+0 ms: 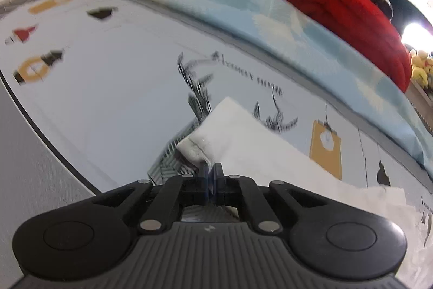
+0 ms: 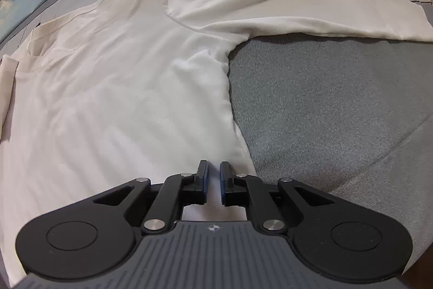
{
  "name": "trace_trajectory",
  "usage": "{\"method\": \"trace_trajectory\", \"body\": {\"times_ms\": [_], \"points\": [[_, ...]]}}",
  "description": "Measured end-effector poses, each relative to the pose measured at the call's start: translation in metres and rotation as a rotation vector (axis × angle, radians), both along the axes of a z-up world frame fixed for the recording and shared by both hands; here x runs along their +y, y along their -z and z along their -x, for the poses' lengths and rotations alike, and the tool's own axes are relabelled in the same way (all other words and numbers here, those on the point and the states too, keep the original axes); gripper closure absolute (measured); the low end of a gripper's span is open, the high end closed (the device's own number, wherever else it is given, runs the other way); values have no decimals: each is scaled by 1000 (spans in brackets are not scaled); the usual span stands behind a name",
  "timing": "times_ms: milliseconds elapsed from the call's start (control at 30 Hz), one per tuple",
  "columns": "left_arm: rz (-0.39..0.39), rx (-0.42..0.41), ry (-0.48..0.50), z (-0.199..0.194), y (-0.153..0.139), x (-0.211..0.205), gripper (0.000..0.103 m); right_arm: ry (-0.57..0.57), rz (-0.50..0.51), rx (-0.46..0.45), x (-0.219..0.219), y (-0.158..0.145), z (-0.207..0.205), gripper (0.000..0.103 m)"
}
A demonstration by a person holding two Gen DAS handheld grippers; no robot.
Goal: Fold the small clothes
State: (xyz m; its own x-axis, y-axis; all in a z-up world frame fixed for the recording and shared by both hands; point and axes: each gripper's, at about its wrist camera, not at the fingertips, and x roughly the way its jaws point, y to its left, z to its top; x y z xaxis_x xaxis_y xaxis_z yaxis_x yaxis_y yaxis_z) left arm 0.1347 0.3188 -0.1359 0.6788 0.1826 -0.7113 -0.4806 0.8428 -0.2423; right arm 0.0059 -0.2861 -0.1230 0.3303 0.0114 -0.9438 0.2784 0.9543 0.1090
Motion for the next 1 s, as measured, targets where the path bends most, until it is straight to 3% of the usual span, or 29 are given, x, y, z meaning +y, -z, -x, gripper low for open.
{"method": "trace_trajectory", "body": {"times_ms": [67, 167, 267, 300, 333, 367, 400, 500, 600, 667, 767, 867, 1000], "points": [[-122, 16, -74, 8, -11, 9, 101, -4, 8, -2, 2, 0, -2, 93], [-329, 135, -385, 32, -28, 43, 100, -7, 16, -5, 4, 0, -3, 90], [-408, 193, -630, 65, -41, 80, 92, -3, 15, -10, 4, 0, -2, 89], [-447, 196, -671, 75, -45, 86, 89, -2, 15, -11, 3, 0, -2, 89], [-468, 184, -675, 79, -49, 85, 78, -2, 15, -12, 4, 0, -1, 89], [-463, 167, -644, 81, -53, 83, 72, -1, 16, -12, 4, 0, -1, 89], [-439, 142, -575, 79, -56, 77, 72, -1, 17, -13, 4, 0, -1, 89], [-331, 62, -278, 68, -60, 49, 68, 2, 21, -15, 5, 0, 1, 89], [-172, 123, -88, 62, -35, 38, 68, 14, 14, -15, 2, -2, 3, 89], [-133, 273, -105, 64, -11, 45, 69, 26, 6, -11, -1, -2, 5, 89], [-235, 356, -168, 74, -21, 37, 69, 47, -13, -11, -8, -4, 11, 88], [-300, 314, -58, 84, -53, -4, 69, 54, -24, -22, -19, -9, 19, 84], [-123, 260, 145, 121, -84, -59, 68, 19, 5, -52, -32, -16, 34, 69]]}}
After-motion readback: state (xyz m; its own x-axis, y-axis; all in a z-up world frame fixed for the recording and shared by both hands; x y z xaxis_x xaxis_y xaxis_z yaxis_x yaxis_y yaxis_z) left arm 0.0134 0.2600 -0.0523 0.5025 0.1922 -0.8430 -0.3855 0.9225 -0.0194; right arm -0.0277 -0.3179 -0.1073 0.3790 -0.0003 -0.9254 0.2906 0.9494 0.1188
